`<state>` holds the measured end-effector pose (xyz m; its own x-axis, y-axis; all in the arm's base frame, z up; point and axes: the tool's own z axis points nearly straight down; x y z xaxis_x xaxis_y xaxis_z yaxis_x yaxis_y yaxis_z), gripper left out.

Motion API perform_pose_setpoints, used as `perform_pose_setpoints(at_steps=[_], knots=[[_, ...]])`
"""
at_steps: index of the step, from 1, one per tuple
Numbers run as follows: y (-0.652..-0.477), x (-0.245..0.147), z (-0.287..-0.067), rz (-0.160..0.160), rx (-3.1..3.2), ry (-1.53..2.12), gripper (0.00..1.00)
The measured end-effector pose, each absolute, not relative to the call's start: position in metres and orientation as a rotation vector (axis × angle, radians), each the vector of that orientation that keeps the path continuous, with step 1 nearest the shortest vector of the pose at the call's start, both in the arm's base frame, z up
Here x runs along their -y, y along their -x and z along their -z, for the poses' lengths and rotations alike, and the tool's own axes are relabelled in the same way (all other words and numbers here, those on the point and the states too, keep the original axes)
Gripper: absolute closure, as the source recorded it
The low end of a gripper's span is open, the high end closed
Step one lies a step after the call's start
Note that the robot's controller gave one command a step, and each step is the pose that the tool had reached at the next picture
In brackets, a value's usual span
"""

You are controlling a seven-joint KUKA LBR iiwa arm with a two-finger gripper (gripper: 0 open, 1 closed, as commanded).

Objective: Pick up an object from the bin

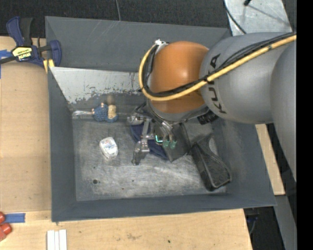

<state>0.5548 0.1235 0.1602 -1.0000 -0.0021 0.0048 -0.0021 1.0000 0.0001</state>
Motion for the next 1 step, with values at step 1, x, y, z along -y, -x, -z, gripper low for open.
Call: perform_pose_setpoints(at_steps=[1], knots=[[-0.5542, -0.0607, -0.0973, 0.001, 3.137, -0.236, 0.0]])
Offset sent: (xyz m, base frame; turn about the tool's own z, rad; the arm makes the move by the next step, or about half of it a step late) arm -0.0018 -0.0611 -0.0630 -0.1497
